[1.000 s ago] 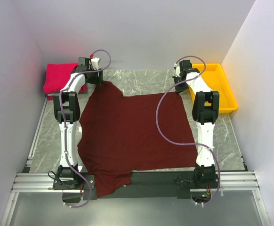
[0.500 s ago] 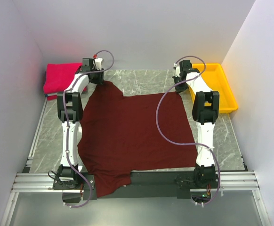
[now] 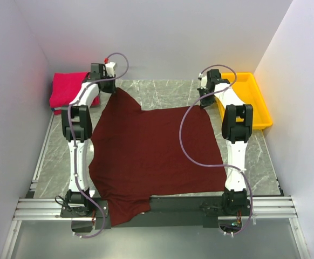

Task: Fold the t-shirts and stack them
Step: Fold the tshirt

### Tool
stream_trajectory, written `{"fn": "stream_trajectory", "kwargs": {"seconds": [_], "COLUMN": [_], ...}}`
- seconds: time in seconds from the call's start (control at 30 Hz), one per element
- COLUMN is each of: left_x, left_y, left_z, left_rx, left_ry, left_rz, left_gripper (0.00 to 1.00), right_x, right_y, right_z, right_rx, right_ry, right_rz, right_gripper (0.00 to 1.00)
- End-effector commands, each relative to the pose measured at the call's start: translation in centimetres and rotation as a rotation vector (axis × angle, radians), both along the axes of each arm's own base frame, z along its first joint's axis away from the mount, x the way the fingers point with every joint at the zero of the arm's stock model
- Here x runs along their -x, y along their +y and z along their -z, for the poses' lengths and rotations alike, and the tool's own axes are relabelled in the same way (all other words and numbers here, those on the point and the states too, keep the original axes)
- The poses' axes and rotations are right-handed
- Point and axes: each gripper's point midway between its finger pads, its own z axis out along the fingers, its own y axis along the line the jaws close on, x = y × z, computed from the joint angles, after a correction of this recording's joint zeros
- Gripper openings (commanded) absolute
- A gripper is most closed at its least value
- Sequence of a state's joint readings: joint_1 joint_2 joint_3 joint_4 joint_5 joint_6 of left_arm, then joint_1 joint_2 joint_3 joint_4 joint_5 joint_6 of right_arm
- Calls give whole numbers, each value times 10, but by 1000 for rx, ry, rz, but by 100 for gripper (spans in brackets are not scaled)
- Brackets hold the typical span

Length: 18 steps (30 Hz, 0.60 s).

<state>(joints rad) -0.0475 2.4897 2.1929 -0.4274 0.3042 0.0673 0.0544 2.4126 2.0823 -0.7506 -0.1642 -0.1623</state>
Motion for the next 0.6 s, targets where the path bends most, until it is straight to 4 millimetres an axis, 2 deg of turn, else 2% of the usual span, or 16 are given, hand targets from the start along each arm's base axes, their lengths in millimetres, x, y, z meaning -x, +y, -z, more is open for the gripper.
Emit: {"fn": "stream_trajectory", "kwargs": {"seconds": [0.0,0.03,0.07,0.1,0.13,0.17,0.2,0.23,0.37,0.4,0.43,0.5,0.53,0.57], "left_x": [4,11,17,20,26,32,37,42,63,70,76,88,95,99], "left_y": [-6,-6,-7,-4,-3,-2,0,2,2,2,1,0,-2,-1], "left_z": [-123,-118,-134,-138,-133,-144,-139,-147,-151,-145,-155,-150,-160,-160], "left_rx": [40,43,51,53,55,58,59,57,56,59,59,59,57,52], "left_ry": [-229,-212,-234,-238,-220,-231,-216,-225,-216,-197,-214,-192,-210,-208], "left_rz": [65,72,84,84,84,88,95,98,129,137,144,162,177,179], "left_gripper": [0,0,0,0,0,0,0,0,0,0,0,0,0,0], "right_x": [-9,-7,-7,-5,-3,-2,0,1,8,11,12,19,21,26], "right_y": [2,2,3,3,3,4,1,1,-2,-4,-4,-2,-2,-1], "right_z": [-68,-69,-75,-77,-78,-86,-86,-95,-109,-110,-115,-115,-118,-115], "right_rx": [-44,-47,-56,-59,-65,-73,-76,-79,-90,-99,-102,-110,-110,-113], "right_ry": [-142,-143,-152,-153,-151,-163,-165,-184,-213,-210,-218,-205,-211,-194], "right_rz": [-26,-31,-37,-42,-45,-48,-46,-49,-60,-60,-63,-76,-87,-92], "right_gripper": [0,0,0,0,0,0,0,0,0,0,0,0,0,0]}}
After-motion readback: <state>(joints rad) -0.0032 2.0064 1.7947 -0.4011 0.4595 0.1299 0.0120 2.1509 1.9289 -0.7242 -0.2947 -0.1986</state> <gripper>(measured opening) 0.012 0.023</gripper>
